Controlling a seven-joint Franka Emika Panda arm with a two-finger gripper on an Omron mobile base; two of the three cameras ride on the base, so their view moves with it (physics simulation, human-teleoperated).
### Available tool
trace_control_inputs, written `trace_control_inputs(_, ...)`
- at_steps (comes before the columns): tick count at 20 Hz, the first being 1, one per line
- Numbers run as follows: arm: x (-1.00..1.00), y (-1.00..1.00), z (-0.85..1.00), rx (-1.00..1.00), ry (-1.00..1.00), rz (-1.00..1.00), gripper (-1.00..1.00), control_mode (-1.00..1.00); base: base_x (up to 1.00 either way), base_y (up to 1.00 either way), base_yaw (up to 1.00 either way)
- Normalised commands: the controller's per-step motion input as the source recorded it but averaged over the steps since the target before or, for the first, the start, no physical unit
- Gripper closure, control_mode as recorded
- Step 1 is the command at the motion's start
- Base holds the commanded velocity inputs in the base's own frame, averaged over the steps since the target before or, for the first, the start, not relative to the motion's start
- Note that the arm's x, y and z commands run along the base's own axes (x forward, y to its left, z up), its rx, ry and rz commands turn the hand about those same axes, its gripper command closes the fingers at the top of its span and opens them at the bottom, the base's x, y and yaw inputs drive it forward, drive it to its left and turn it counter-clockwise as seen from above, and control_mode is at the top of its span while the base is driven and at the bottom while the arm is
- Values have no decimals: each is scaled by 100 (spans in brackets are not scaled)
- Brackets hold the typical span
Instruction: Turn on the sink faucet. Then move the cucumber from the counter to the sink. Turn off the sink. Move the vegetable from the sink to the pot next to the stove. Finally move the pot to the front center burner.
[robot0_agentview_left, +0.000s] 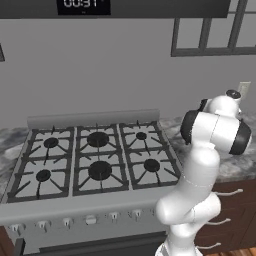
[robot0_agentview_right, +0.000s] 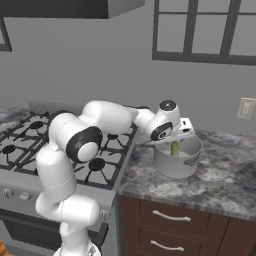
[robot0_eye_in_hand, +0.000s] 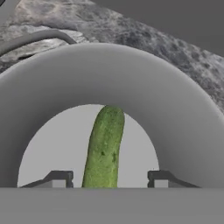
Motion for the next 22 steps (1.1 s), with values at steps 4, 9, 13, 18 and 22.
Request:
trace_control_inputs(4, 0, 10, 19, 0, 3, 0, -100, -100, 0, 0, 0)
trace_control_inputs(9, -15, 20, 45, 0, 1, 0, -100, -100, 0, 0, 0)
trace_control_inputs(13, -38, 26, 16, 0, 8, 0, -100, -100, 0, 0, 0)
trace_control_inputs(18, -48, 32, 0, 0, 13, 0, -100, -100, 0, 0, 0)
trace_control_inputs(22, -47, 32, 0, 0, 14, 0, -100, -100, 0, 0, 0)
